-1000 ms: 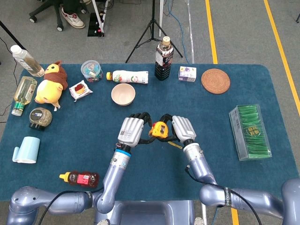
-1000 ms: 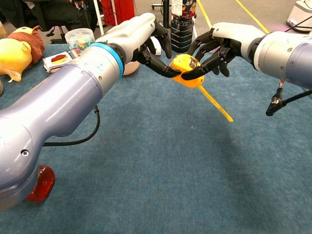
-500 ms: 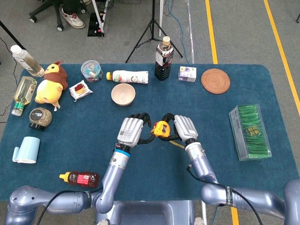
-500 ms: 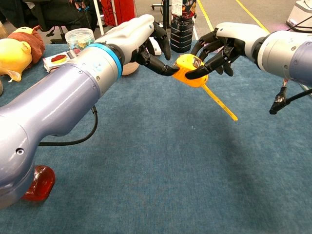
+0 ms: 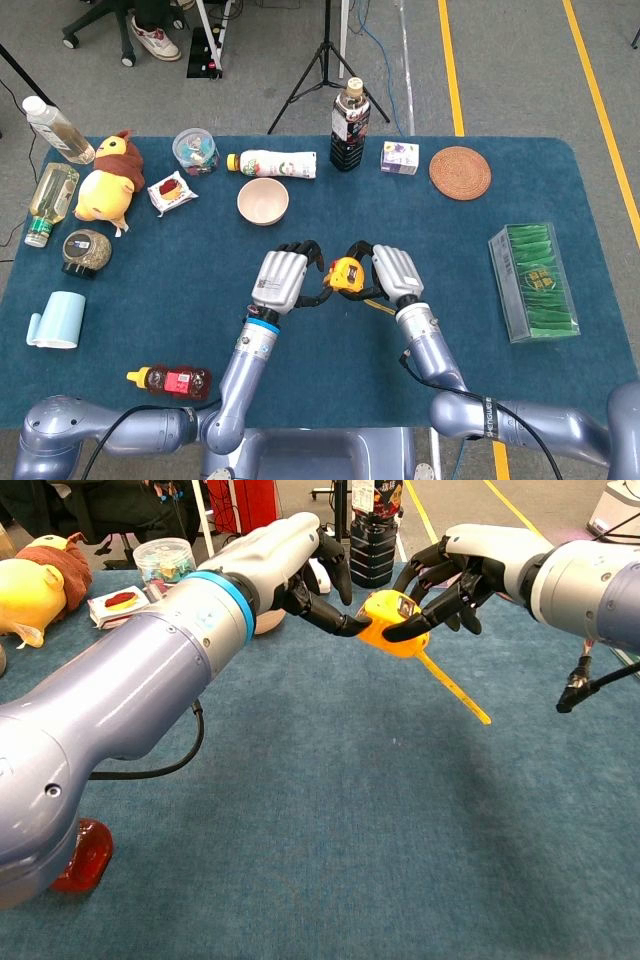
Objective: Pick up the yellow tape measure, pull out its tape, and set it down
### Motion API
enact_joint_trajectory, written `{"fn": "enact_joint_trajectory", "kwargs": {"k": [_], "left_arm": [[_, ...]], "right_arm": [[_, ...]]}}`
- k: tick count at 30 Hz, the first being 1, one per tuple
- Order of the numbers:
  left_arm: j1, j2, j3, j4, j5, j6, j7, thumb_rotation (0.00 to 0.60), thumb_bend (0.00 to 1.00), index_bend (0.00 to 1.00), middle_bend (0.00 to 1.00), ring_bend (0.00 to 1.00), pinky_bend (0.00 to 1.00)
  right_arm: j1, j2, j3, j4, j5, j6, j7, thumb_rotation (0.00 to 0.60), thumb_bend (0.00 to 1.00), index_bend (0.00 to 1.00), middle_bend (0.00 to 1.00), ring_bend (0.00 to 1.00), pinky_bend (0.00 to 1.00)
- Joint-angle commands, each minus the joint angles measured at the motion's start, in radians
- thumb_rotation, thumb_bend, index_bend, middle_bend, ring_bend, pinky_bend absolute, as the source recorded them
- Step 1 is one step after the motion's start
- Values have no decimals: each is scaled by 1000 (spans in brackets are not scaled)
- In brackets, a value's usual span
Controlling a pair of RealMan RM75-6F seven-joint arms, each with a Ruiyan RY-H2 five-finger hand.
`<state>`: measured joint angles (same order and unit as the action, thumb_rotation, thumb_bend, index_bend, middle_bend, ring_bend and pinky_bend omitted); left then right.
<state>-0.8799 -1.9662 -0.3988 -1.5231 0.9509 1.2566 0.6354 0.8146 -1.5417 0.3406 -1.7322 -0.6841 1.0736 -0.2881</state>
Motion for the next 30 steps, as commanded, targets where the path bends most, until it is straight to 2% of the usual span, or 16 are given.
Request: {"fn": "enact_joint_trajectory", "kwargs": {"k": [1, 5, 13, 30], "left_arm": [[0, 1, 1, -1, -1, -2, -1, 502, 423, 476, 322, 317, 333], [-1, 3, 0, -6, -3, -6, -4, 504, 469, 478, 322, 317, 333], [1, 19, 3, -27, -9, -13, -11, 502, 498, 491, 325, 317, 333], [-1, 30, 6, -40, -9, -10, -17, 509, 500, 495, 329, 317, 333]], "right_arm": [[-1, 1, 0, -1, -1, 0, 2, 524, 315, 673, 646, 734, 752], [-2, 4, 1, -2, -3, 2, 2, 524, 315, 673, 646, 736, 753], [-3, 10, 5, 1, 4, 1, 6, 524, 316, 673, 646, 736, 755], [-7, 22, 7, 5, 5, -3, 15, 524, 315, 673, 646, 737, 757]]}}
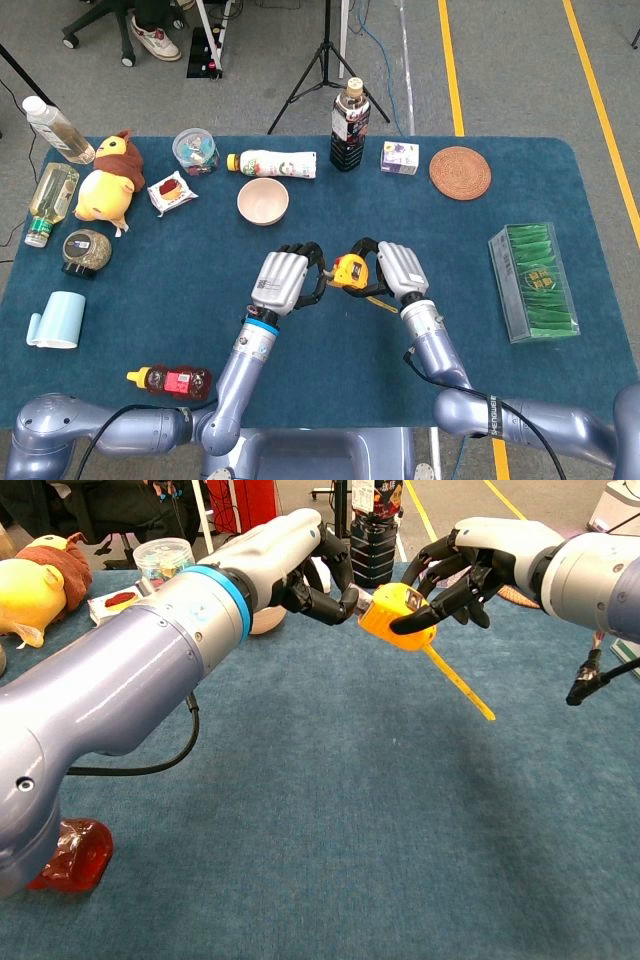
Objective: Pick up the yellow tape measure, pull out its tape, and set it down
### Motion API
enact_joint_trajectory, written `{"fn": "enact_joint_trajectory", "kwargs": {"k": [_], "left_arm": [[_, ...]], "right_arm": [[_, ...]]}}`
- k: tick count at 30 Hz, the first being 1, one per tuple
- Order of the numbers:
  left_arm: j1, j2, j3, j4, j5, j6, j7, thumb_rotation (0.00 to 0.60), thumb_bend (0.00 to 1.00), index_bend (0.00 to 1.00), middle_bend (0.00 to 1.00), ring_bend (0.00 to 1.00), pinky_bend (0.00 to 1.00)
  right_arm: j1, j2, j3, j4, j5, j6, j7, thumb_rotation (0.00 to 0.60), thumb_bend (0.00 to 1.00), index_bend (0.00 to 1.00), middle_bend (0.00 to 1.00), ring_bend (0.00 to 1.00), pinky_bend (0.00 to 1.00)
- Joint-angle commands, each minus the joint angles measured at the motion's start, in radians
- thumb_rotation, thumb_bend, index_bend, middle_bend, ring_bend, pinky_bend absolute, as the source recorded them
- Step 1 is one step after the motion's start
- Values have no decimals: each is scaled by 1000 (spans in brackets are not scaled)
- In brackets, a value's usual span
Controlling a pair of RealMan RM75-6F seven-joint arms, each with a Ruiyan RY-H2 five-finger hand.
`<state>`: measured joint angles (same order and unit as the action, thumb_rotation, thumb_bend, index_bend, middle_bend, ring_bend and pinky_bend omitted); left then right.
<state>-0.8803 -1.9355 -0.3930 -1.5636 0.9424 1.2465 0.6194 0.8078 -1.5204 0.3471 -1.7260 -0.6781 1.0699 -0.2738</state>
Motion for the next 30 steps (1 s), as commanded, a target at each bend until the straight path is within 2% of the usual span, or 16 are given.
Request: {"fn": "enact_joint_trajectory", "kwargs": {"k": [1, 7, 16, 23, 30], "left_arm": [[-1, -2, 0, 2, 0, 1, -2, 509, 500, 506, 331, 318, 333], [-2, -3, 2, 4, 3, 5, -6, 519, 507, 570, 342, 322, 333], [12, 14, 14, -3, 14, 11, -25, 527, 519, 609, 354, 324, 333], [38, 43, 22, -18, 17, 11, -60, 531, 522, 611, 359, 324, 333], [79, 101, 56, -48, 39, -3, -114, 532, 522, 611, 361, 324, 333]], "right_arm": [[0, 1, 0, -1, -1, 0, 2, 523, 315, 673, 646, 737, 757], [-1, 2, -2, 2, -1, 0, 1, 523, 316, 673, 646, 739, 757], [-5, 16, -7, 1, -2, -5, -1, 526, 316, 673, 646, 741, 759], [-9, 30, -14, 1, -8, -9, -3, 524, 316, 673, 647, 743, 759], [-16, 56, -38, 2, -34, -15, -19, 524, 316, 673, 647, 743, 761]]}}
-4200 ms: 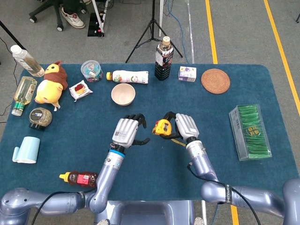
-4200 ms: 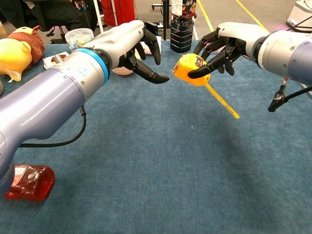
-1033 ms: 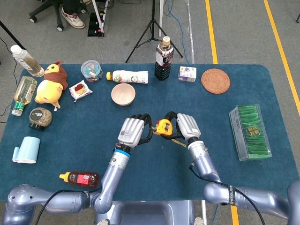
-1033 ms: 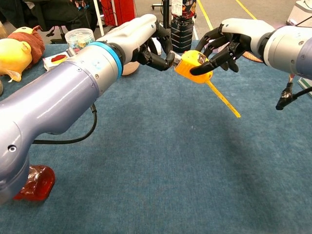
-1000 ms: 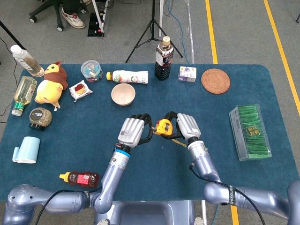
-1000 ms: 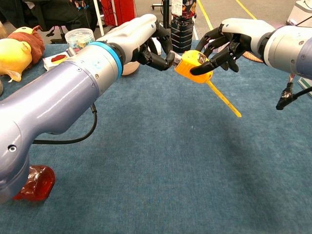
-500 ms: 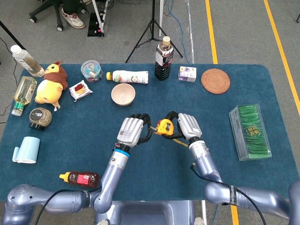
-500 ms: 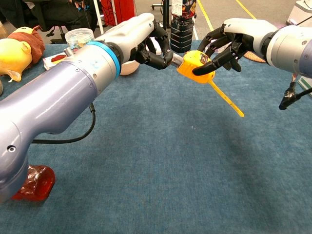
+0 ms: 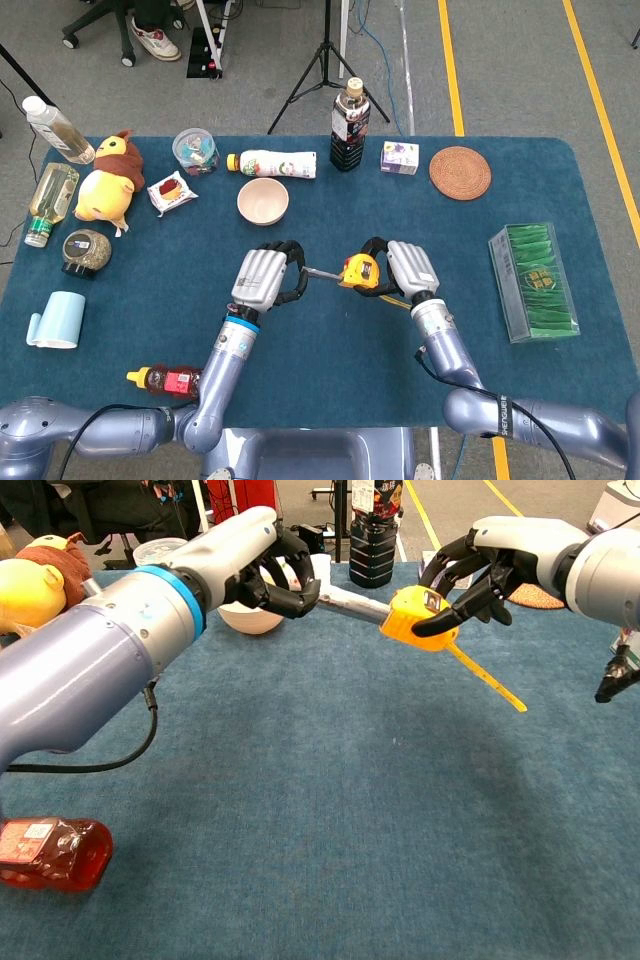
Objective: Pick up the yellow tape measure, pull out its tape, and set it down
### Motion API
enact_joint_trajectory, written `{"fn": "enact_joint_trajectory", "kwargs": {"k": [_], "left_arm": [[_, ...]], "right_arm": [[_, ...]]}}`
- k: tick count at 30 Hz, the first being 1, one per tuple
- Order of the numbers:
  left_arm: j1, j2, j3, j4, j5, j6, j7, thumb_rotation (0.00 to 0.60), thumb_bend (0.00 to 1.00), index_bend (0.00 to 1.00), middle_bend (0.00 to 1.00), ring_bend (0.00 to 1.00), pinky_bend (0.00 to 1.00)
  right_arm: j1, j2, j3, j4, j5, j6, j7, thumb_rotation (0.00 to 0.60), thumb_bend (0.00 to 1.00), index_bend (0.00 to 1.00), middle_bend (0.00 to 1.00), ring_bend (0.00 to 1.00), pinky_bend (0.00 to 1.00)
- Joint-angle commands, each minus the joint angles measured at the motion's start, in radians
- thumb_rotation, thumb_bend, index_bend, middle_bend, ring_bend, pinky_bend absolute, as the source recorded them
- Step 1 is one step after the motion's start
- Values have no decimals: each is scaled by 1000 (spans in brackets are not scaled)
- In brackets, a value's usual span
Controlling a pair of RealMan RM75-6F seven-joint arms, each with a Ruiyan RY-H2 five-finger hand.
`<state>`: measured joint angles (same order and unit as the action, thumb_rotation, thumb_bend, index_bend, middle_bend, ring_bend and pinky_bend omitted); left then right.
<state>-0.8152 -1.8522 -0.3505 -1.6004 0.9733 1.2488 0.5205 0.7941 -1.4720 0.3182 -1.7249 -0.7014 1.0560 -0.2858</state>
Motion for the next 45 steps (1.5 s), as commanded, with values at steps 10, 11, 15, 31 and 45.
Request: {"fn": "enact_joint_trajectory", "kwargs": {"k": [10, 11, 15, 31, 45], "left_arm": [[88, 125, 68, -75, 42, -21, -108, 531, 516, 610, 361, 324, 333], [93, 134, 72, -80, 45, -23, -114, 528, 516, 610, 361, 324, 333], [121, 173, 92, -101, 62, -17, -139, 532, 516, 610, 361, 324, 333], [260, 401, 199, -194, 159, 1, -267, 533, 515, 611, 361, 324, 333], [338, 540, 228, -178, 201, -3, -389, 532, 512, 611, 361, 324, 333]], "right_arm": [[-15, 50, -67, -3, -90, -15, -44, 525, 317, 673, 647, 743, 760], [-16, 51, -69, -4, -94, -15, -44, 526, 317, 673, 647, 742, 760], [-20, 58, -81, -5, -107, -15, -50, 523, 317, 673, 647, 743, 760], [-50, 108, -115, -14, -154, -17, -49, 522, 317, 673, 647, 744, 760], [-87, 161, -145, -2, -190, -36, -18, 522, 316, 673, 647, 743, 760]]}}
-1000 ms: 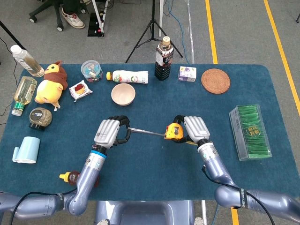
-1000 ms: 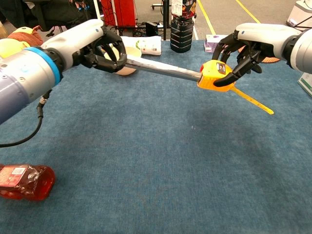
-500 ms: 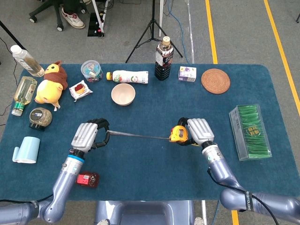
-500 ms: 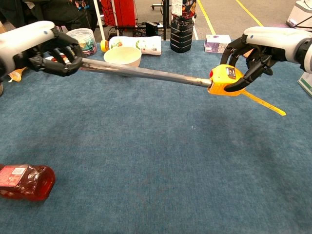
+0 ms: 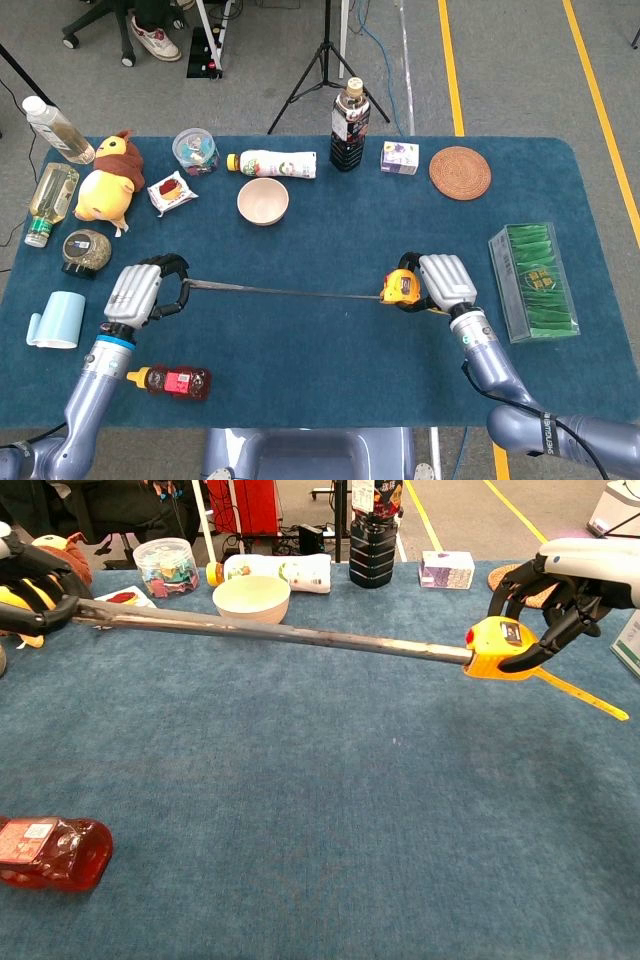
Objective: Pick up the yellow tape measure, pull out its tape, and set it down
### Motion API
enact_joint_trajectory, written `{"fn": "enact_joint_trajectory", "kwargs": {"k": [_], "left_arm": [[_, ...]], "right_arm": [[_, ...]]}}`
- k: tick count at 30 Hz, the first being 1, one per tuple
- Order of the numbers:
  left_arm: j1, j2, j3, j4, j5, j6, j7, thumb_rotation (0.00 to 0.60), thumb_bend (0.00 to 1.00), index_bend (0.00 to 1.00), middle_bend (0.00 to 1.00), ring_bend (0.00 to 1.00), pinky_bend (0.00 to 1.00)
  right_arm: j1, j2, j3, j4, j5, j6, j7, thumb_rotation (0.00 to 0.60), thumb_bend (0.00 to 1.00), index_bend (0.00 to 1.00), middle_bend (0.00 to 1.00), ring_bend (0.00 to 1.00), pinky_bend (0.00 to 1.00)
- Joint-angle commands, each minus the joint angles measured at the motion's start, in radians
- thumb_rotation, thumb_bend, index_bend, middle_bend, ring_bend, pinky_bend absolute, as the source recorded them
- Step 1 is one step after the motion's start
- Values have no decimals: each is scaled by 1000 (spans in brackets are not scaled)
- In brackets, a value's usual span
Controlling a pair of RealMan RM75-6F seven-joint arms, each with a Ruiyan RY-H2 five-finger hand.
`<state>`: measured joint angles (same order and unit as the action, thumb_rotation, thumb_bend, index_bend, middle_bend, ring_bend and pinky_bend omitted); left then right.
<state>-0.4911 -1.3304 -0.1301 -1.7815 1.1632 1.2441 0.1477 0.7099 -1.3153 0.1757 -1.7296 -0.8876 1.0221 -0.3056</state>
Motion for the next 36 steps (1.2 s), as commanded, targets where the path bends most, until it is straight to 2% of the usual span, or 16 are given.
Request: {"fn": "enact_joint_trajectory", "kwargs": {"k": [1, 9, 18, 29, 36], "left_arm": [[19, 27, 11, 4, 16, 1, -23, 526, 512, 610, 361, 324, 333], [59, 74, 35, 7, 39, 4, -56, 533, 509, 611, 361, 324, 333], [74, 85, 31, 0, 55, 4, -66, 536, 509, 611, 361, 324, 333], [19, 18, -6, -9, 44, -51, -14, 534, 502, 611, 361, 324, 326], [-65, -74, -57, -1, 15, -106, 64, 533, 502, 611, 361, 324, 326]], "right_arm": [[-4, 6, -3, 5, -6, -3, 2, 523, 316, 673, 647, 744, 760], [-17, 21, -6, 13, -10, -10, 15, 523, 317, 673, 647, 744, 760], [-23, 27, -3, 6, -17, -8, 17, 523, 318, 673, 647, 746, 761], [-30, 32, 3, -9, -16, 2, 14, 524, 318, 673, 647, 747, 762], [-25, 20, 9, -13, -6, 3, 3, 523, 317, 673, 647, 747, 762]]}}
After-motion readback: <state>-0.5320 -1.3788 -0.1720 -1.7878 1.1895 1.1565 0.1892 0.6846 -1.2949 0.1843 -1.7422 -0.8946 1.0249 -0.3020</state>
